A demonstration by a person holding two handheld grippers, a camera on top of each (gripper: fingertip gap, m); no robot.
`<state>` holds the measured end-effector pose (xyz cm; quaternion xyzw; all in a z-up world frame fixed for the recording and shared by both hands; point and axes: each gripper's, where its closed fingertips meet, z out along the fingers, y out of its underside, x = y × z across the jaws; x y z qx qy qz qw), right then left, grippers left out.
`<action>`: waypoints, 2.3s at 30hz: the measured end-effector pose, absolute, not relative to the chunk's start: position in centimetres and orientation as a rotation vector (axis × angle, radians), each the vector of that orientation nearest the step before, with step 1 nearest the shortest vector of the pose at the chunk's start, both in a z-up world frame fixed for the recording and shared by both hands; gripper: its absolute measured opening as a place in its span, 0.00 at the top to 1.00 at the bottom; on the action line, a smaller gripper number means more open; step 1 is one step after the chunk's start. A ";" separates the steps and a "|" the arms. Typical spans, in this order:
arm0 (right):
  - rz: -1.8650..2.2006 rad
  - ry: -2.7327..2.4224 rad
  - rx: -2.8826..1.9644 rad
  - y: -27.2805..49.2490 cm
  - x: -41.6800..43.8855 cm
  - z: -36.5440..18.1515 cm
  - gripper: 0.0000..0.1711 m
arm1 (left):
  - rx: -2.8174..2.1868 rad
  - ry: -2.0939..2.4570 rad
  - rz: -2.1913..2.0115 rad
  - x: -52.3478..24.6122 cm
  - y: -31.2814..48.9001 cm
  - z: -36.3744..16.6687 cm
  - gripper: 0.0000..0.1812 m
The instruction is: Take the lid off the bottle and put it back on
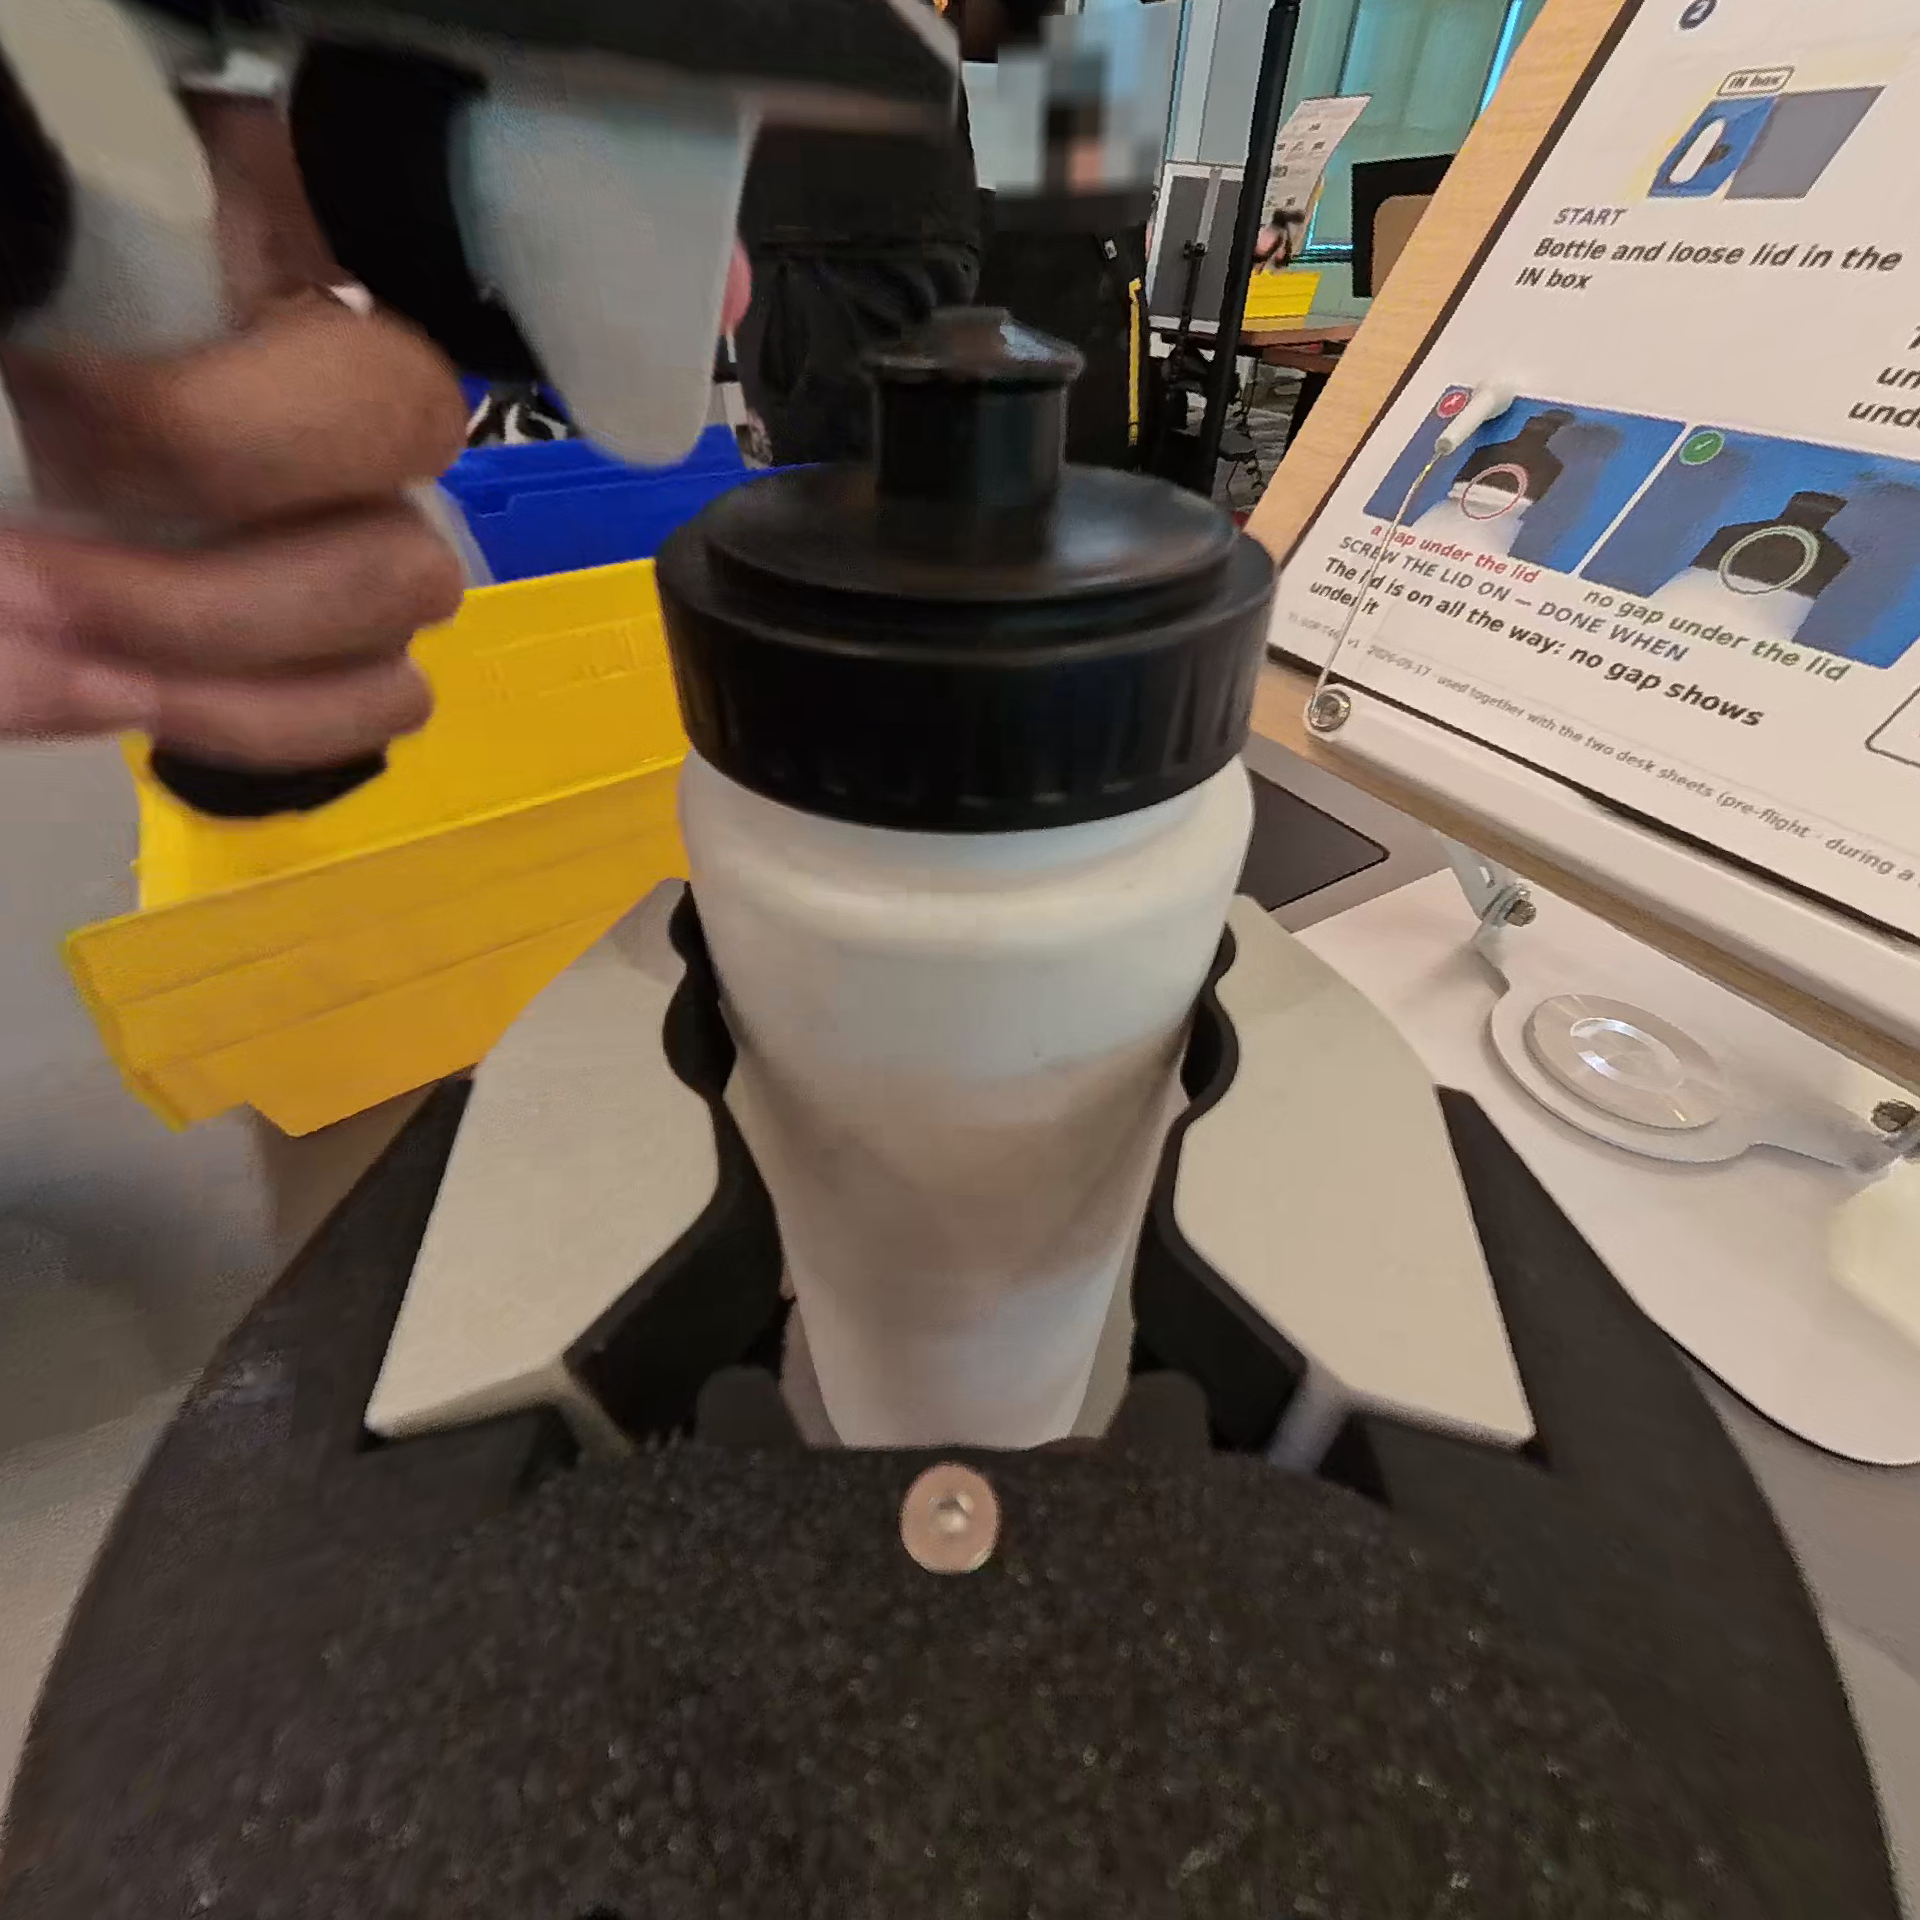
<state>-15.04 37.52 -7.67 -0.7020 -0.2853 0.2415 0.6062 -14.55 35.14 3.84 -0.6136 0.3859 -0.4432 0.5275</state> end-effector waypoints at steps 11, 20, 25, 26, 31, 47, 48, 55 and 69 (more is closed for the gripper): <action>0.574 -0.661 -1.632 37.5 -15.1 -7.7 0.49 | -1.363 1.557 -1.469 -13.6 35.1 0.1 0.43; 0.587 -0.660 -1.639 37.5 -15.1 -7.8 0.49 | -1.209 1.619 -1.584 -11.5 34.7 -2.4 0.58; 0.573 -0.636 -1.628 37.7 -15.0 -7.8 0.49 | -1.338 1.502 -1.392 -11.4 35.1 -2.4 0.58; 0.568 -0.632 -1.628 37.7 -15.0 -7.8 0.49 | -1.374 1.464 -1.341 -11.4 35.2 -2.4 0.58; 0.535 -0.615 -1.640 37.7 -15.1 -7.8 0.49 | -1.578 1.175 -1.125 -11.4 35.9 -2.4 0.58; 0.492 -0.595 -1.628 37.8 -15.1 -7.8 0.49 | -1.776 0.538 -0.665 -12.0 37.0 -2.4 0.58; 0.493 -0.595 -1.630 37.8 -15.1 -7.8 0.49 | -1.773 0.593 -0.707 -12.0 36.7 -2.4 0.58; 0.514 -0.612 -1.629 37.8 -15.1 -7.8 0.49 | -1.616 1.241 -1.158 -14.5 33.9 -1.1 0.43; 0.521 -0.598 -1.631 37.8 -15.2 -7.9 0.49 | -1.182 1.682 -1.649 -14.0 35.6 -1.0 0.44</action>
